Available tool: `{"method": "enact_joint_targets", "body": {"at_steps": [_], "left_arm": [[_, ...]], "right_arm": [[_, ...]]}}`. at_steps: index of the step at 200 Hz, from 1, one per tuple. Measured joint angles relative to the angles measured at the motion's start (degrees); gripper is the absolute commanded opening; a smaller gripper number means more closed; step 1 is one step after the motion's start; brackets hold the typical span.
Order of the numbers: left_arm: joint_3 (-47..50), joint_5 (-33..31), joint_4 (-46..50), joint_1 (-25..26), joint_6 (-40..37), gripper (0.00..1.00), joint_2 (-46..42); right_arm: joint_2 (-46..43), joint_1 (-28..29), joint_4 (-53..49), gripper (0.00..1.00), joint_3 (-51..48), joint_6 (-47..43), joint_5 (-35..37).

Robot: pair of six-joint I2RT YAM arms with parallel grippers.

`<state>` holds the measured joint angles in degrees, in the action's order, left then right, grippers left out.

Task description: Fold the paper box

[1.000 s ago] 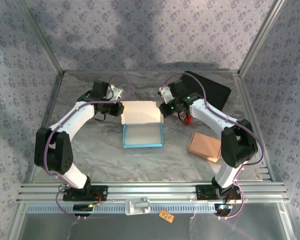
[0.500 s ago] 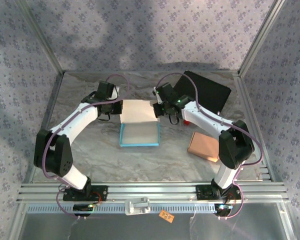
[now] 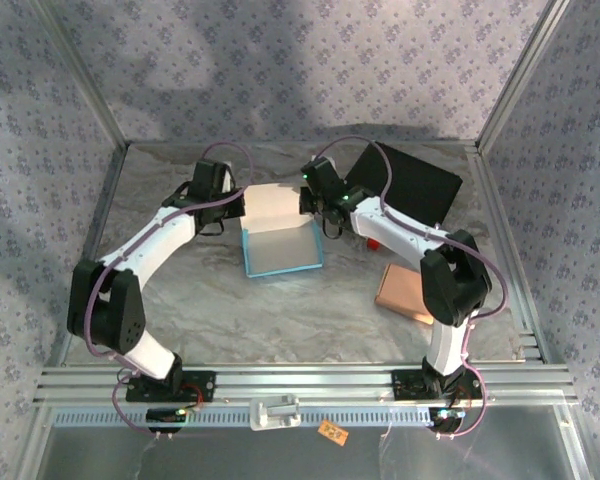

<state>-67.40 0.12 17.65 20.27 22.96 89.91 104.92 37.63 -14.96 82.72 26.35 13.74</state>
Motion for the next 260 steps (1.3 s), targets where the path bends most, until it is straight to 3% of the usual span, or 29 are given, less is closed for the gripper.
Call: {"method": "enact_joint_targets", "body": {"at_steps": [32,72,179,202,239,260], "left_arm": [[8.81,0.5,-11.93,-0.33,-0.87,0.03,-1.46],[17.73,1.53,-22.51,-0.07,-0.33,0.03,-4.39],[27.45,-1.38,-28.5,3.3,0.9,0.03,-10.71],[29.42,-3.19,-28.85,4.72,1.62,0.03,-12.22],[30.4,-5.44,-28.72,7.8,1.97,0.03,-13.09],[30.4,-6.27,-28.44,9.25,2.08,0.03,-13.09]], "right_arm": [[-2.14,0.0,16.22,0.0,-12.39,-3.37,-1.05],[-4.31,-0.15,25.42,0.0,-20.13,-4.81,-3.69],[-7.08,1.4,22.38,0.01,-21.9,-4.79,-2.23],[-7.61,2.12,20.48,0.1,-22.16,-4.63,-1.4],[-10.01,3.43,14.27,0.53,-21.84,-1.33,-0.92],[-12.55,4.0,8.22,0.61,-20.31,2.49,-1.01]]}}
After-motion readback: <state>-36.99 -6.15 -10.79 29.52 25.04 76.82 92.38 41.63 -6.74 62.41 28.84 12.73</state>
